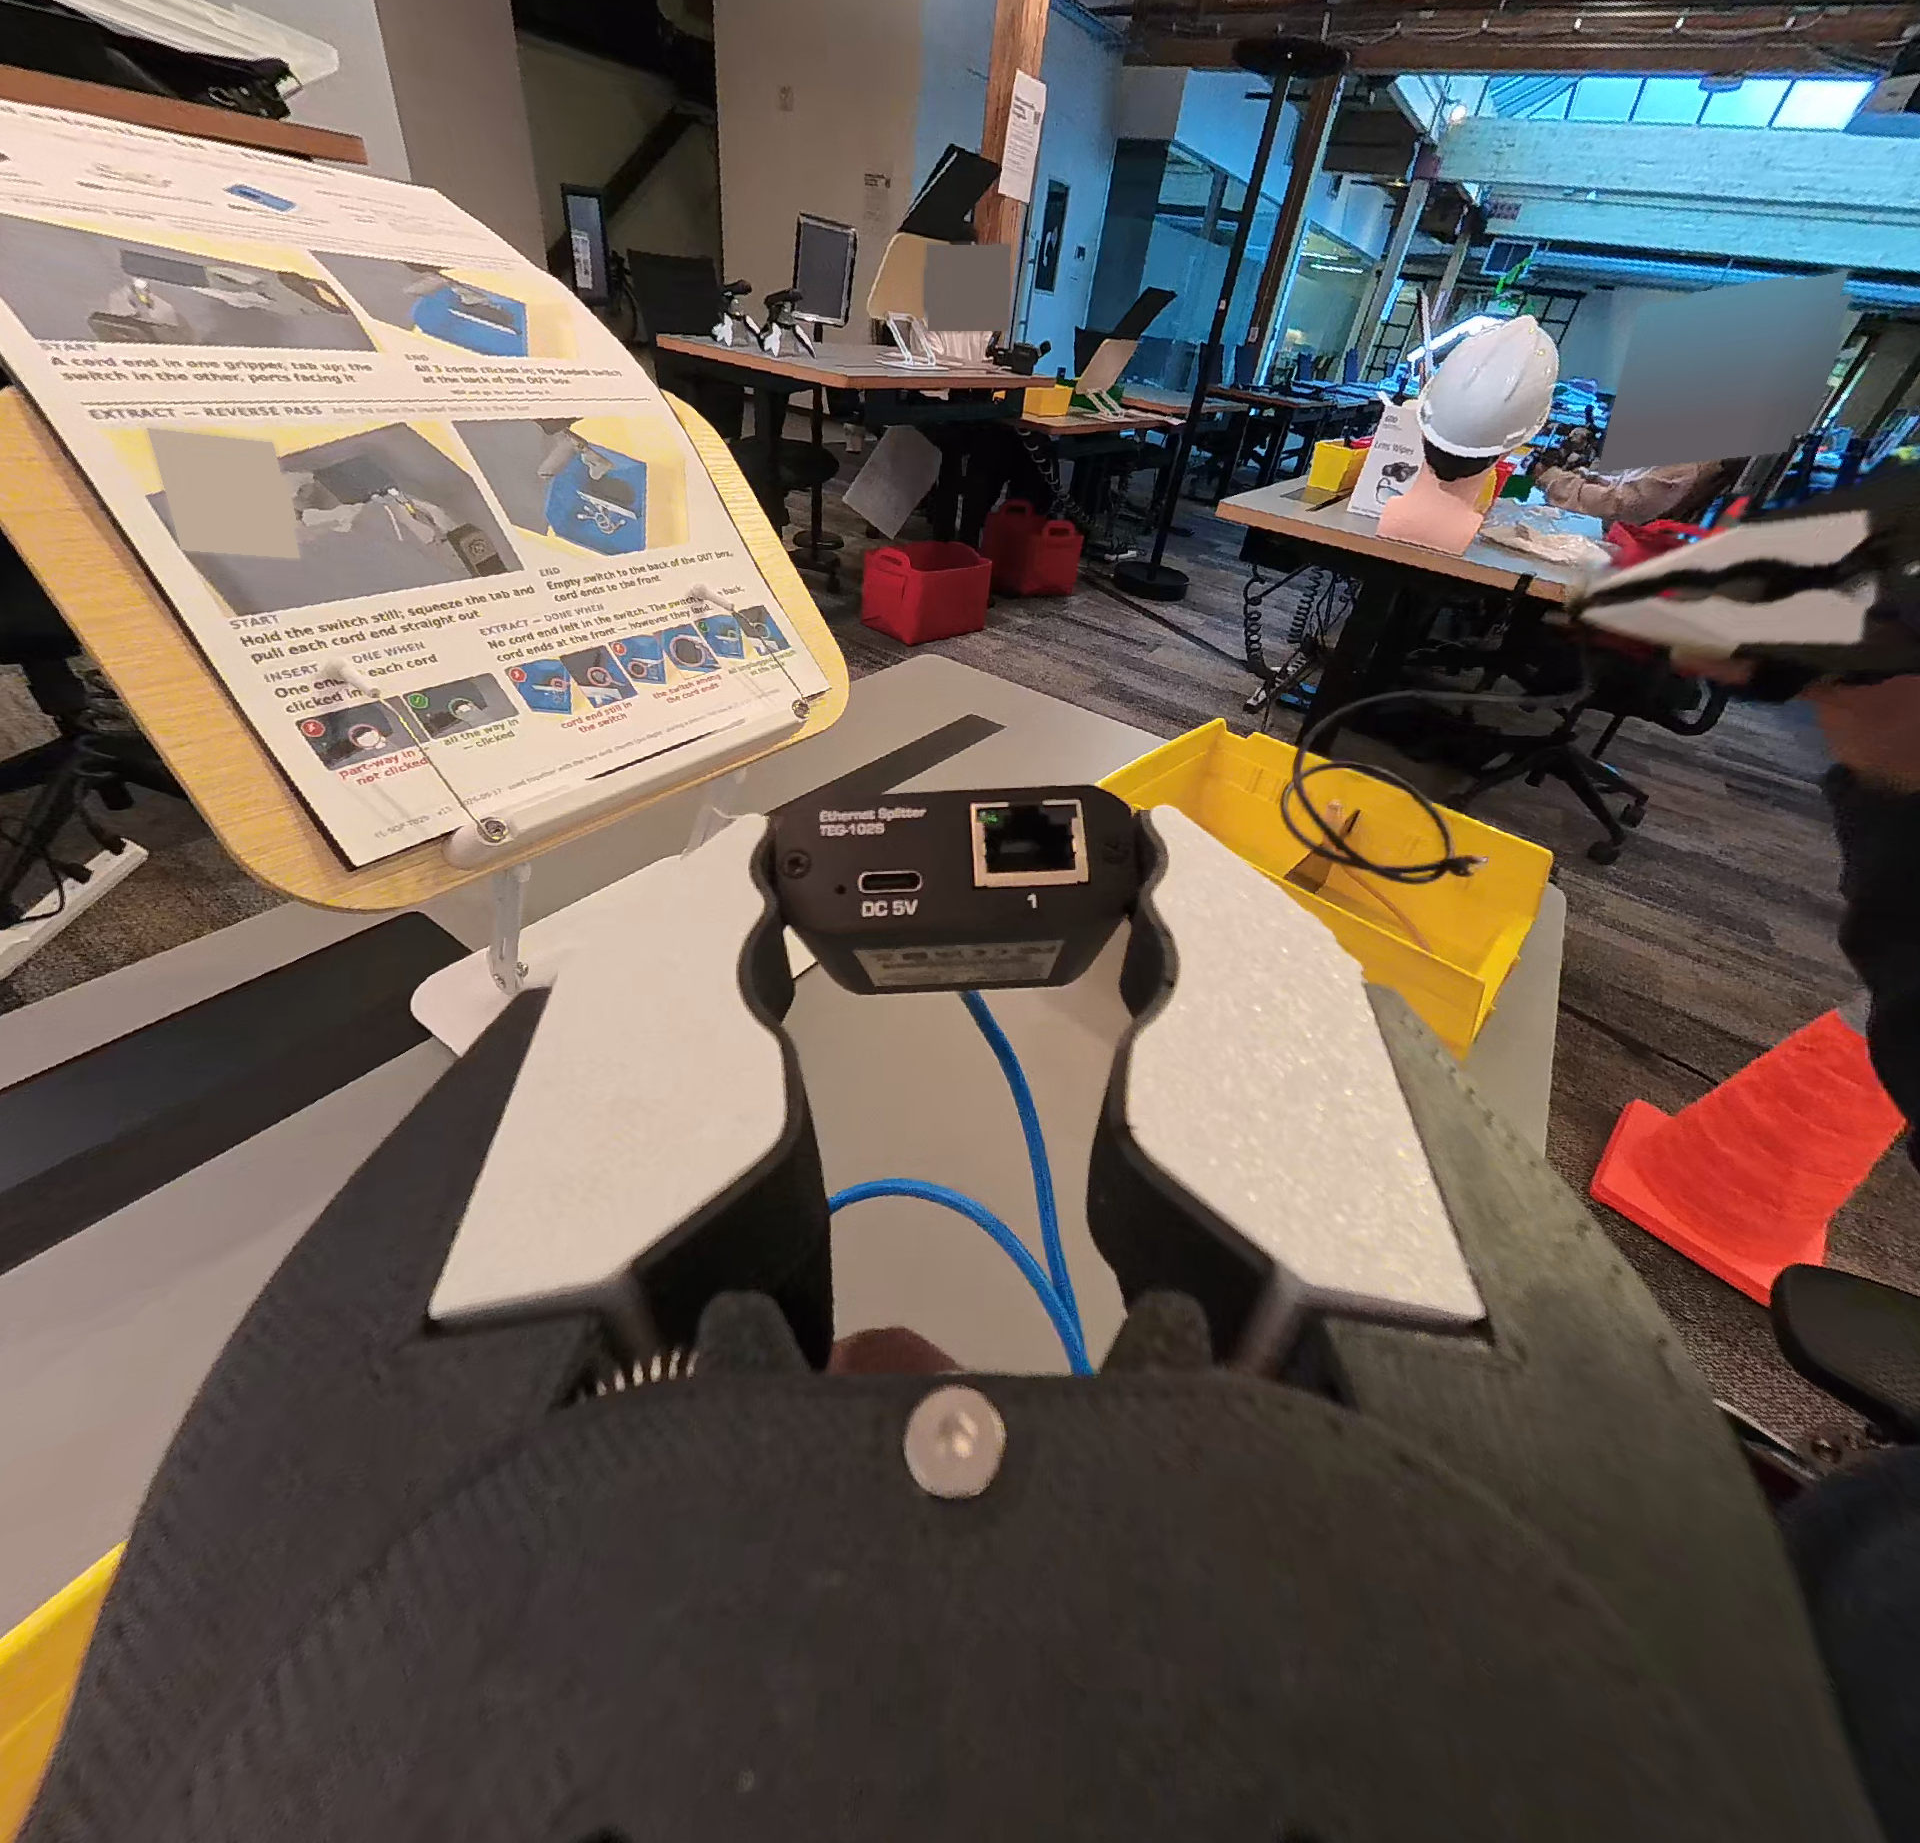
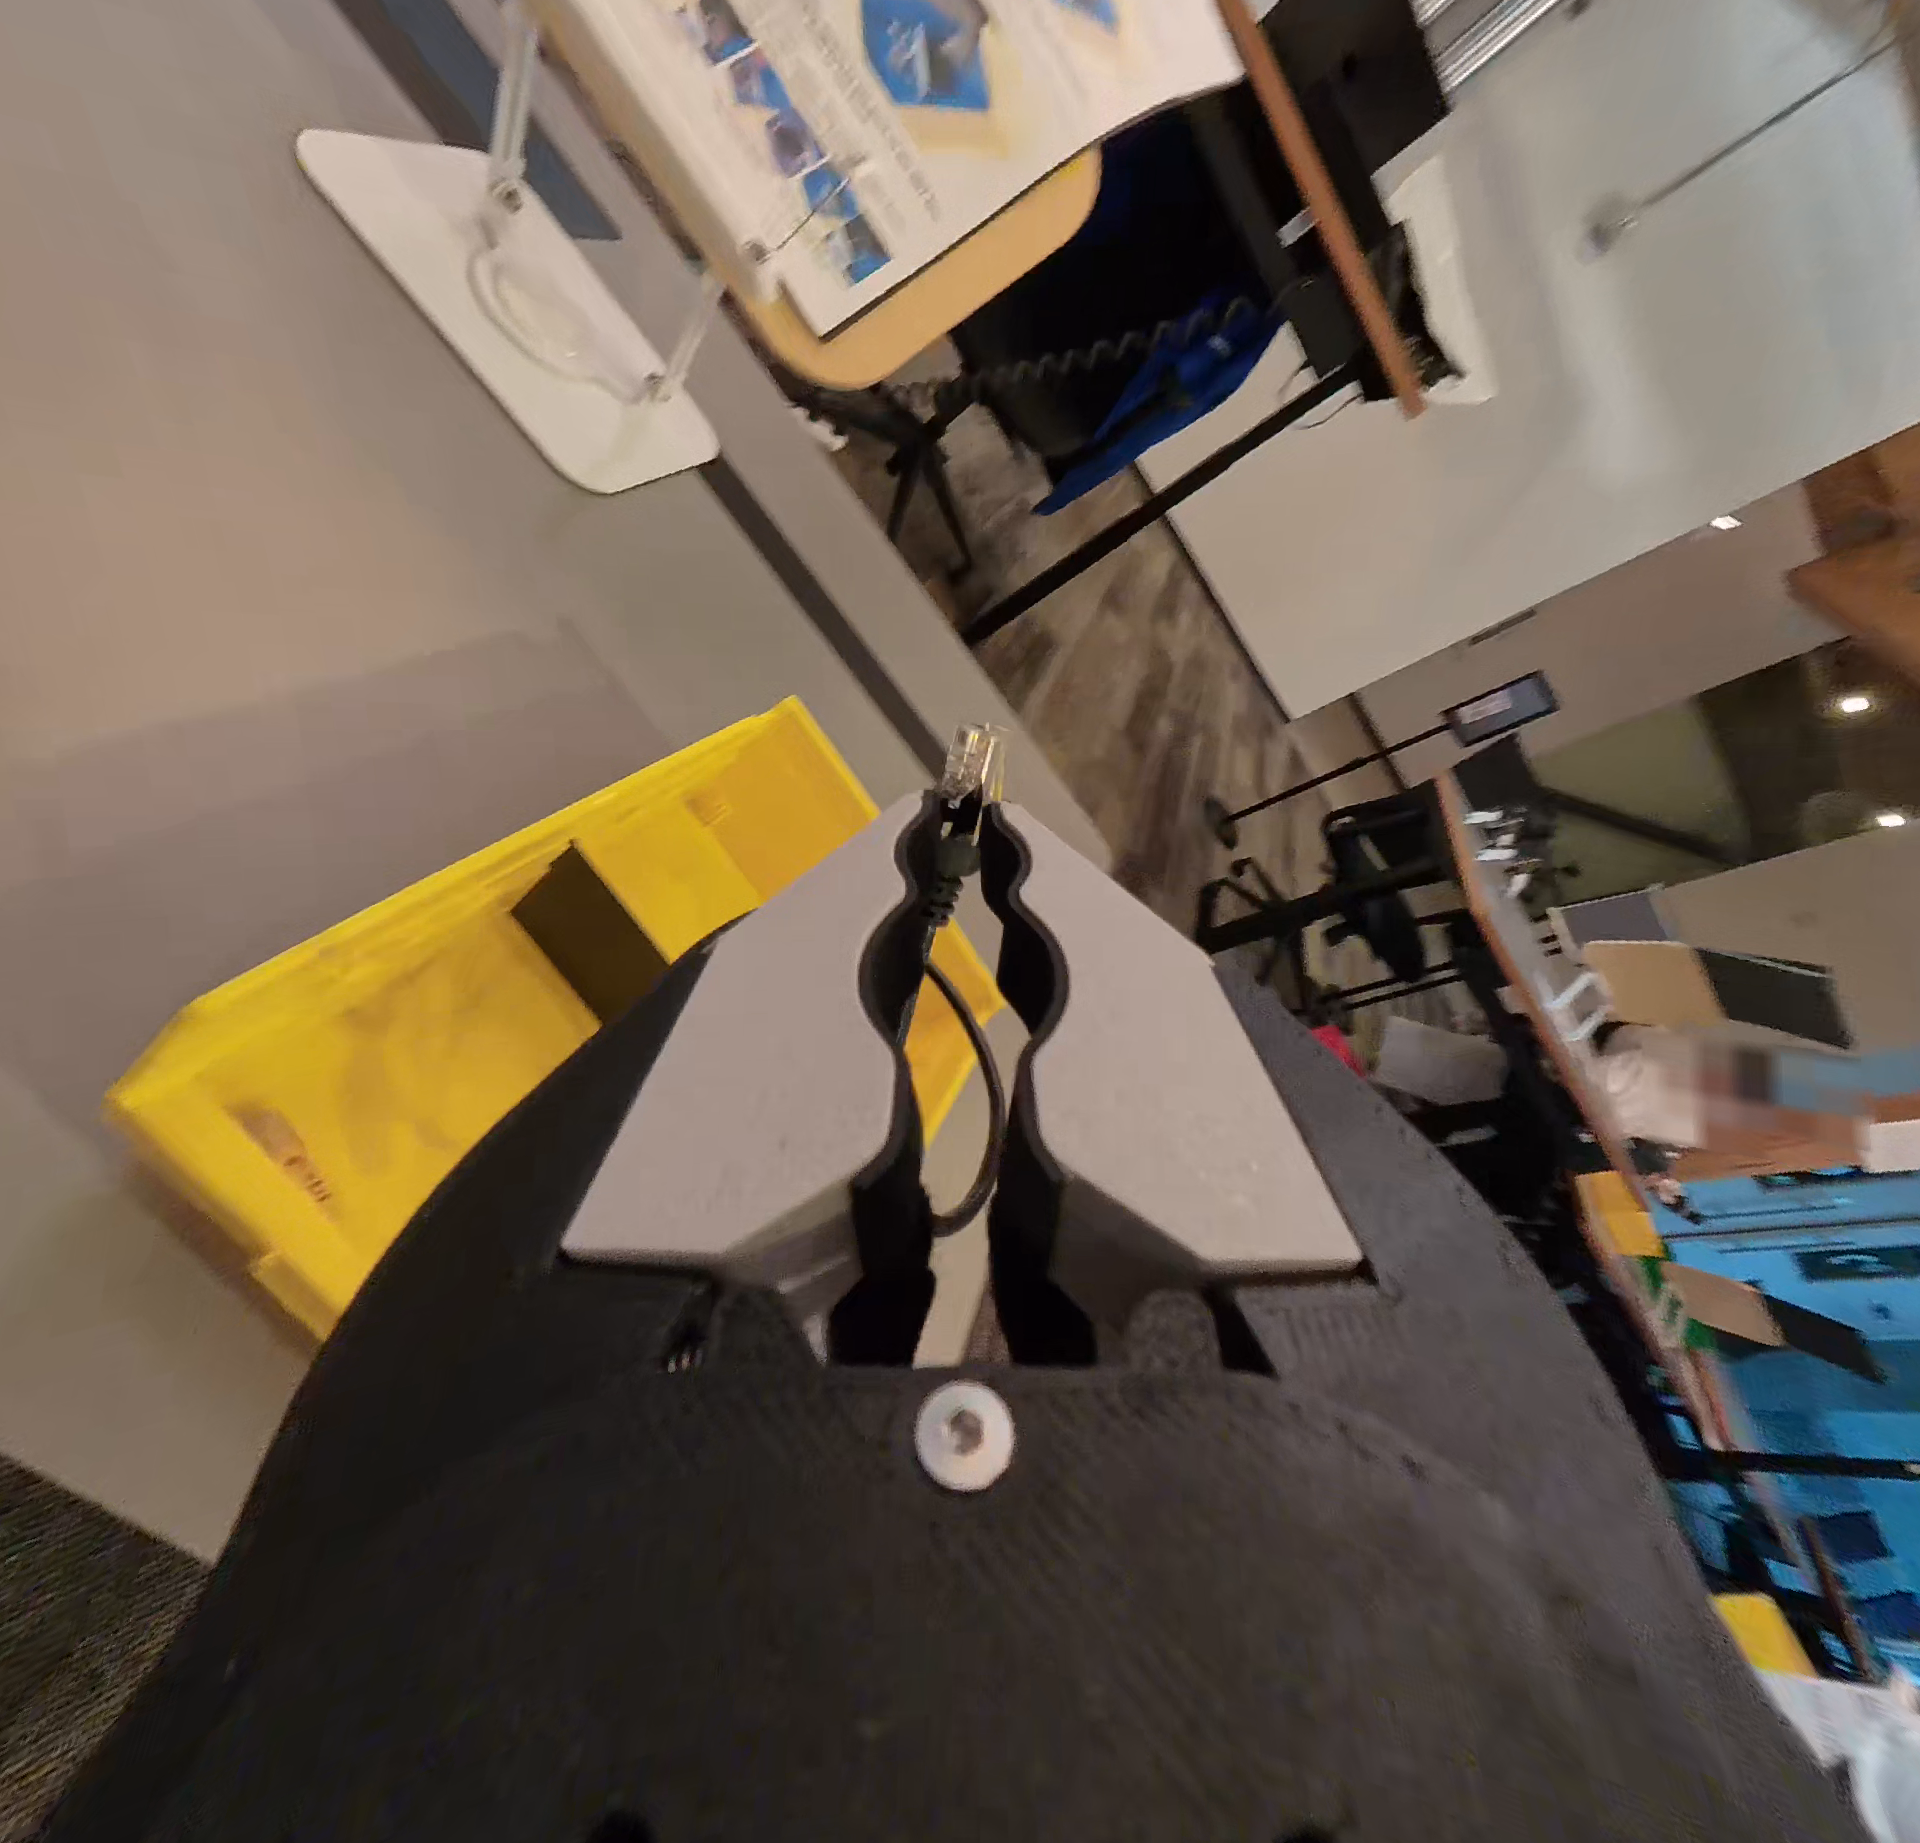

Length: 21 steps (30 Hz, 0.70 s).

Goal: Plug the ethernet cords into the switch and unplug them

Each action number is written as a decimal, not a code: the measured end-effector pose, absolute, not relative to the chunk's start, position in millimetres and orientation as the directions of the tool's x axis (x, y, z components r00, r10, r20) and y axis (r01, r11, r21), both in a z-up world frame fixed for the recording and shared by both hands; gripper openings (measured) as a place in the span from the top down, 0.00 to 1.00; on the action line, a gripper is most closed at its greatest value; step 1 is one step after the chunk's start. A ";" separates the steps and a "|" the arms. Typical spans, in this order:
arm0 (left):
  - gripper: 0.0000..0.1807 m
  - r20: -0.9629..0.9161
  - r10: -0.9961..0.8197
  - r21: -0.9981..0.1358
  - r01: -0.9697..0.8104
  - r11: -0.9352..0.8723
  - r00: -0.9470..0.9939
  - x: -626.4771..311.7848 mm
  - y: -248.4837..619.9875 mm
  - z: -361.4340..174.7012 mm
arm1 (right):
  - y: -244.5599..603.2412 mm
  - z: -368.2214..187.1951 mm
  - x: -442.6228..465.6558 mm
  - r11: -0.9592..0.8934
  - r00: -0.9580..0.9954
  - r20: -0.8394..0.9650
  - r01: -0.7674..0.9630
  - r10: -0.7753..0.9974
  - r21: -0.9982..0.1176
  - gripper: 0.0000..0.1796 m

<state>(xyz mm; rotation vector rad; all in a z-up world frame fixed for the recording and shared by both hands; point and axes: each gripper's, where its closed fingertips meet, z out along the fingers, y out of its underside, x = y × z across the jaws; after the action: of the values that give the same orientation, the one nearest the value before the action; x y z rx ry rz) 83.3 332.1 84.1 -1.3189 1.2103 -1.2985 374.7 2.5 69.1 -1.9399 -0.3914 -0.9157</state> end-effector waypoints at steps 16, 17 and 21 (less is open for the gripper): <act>0.66 0.122 -0.990 -0.990 -0.078 -0.117 -0.064 89.6 321.9 76.9 | 0.5 -112.7 388.4 -0.760 0.935 0.352 0.251 0.032 -0.599 0.90; 0.66 0.122 -0.990 -0.990 -0.080 -0.117 -0.066 90.1 321.1 76.4 | -2.6 -121.0 387.0 -0.782 0.944 0.327 0.240 0.050 -0.575 0.86; 0.66 0.120 -0.990 -0.989 -0.092 -0.114 -0.072 92.0 318.7 73.8 | -9.4 -125.1 376.6 -0.795 0.960 0.265 0.229 0.089 -0.562 0.77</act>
<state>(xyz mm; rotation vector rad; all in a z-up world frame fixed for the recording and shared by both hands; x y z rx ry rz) 92.0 318.7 73.8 -1.3241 1.2743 -1.3115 376.6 -9.4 -125.1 -2.4853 -0.2238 -0.2988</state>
